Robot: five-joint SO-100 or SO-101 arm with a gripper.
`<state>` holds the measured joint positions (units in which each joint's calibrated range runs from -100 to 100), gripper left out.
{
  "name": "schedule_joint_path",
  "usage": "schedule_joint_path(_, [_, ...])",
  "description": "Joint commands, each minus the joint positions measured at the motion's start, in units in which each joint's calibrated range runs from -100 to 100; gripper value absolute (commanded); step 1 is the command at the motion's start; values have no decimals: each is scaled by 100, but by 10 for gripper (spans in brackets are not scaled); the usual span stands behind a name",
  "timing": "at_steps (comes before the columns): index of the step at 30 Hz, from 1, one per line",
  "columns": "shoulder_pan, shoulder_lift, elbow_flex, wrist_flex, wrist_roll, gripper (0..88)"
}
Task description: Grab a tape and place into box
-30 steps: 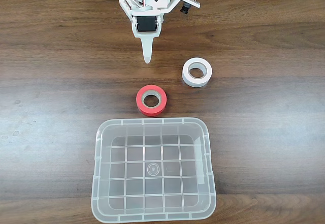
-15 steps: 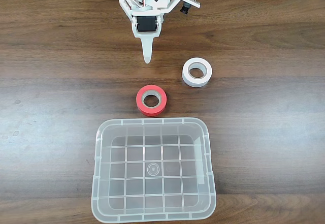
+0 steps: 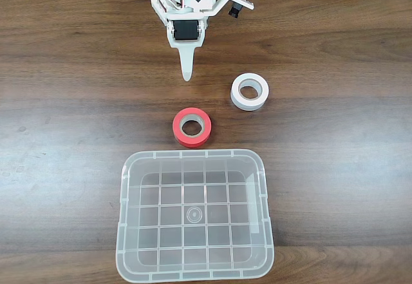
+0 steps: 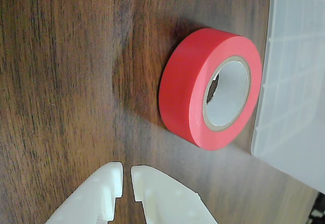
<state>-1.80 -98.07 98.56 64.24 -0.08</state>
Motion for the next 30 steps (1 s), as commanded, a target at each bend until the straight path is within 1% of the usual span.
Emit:
schedule_joint_path(1, [-25,-72,-399,-157,113,13])
schedule_joint_path(4, [-156,25,-749,-208,314,13])
schedule_joint_path(10, [-164,65,-1091,-568,340,13])
schedule_joint_path(14, [-164,483,-1310,-662,340,13])
schedule_joint_path(30, [-164,4972,-4183,-747,287,14])
